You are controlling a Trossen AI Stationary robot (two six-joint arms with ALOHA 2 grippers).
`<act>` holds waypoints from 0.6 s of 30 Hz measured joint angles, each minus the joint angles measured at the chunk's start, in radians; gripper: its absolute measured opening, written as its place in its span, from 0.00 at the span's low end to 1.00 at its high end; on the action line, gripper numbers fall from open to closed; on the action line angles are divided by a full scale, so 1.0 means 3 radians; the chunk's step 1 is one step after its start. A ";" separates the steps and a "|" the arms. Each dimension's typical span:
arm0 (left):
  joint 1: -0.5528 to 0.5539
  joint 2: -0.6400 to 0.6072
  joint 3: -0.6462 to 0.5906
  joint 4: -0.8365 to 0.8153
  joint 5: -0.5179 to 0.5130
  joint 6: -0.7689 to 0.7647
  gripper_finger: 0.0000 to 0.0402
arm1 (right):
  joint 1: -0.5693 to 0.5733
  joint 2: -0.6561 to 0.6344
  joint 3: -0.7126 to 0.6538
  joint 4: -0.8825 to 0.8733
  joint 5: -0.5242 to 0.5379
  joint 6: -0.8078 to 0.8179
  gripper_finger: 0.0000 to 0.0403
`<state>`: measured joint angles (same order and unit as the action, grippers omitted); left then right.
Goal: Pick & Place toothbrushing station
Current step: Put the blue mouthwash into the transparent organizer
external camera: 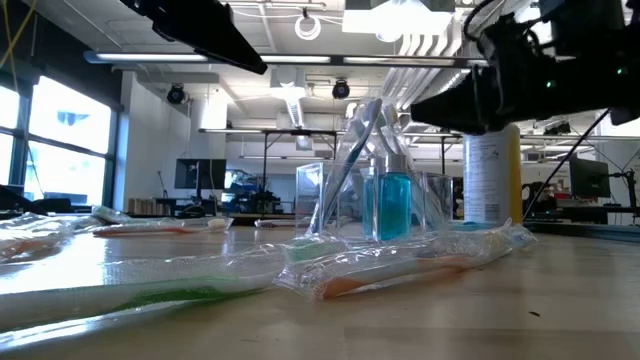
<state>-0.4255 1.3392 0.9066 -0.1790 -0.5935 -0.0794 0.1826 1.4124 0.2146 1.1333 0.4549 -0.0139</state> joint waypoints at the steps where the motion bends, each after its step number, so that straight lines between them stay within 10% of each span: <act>1: 0.0000 0.0000 0.0000 0.0001 0.0000 0.0071 0.59 | 0.0048 -0.0054 0.0000 -0.0004 0.0000 -0.0023 0.41; 18: 0.0000 0.0131 0.0001 0.0505 0.0144 -0.0261 0.59 | 0.1571 -0.0960 0.0001 -0.0102 -0.0002 -0.0520 0.40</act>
<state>-0.4255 1.3784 0.9070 -0.0275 -0.5502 -0.1577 0.6541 1.1244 0.2150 1.1026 0.4543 -0.1700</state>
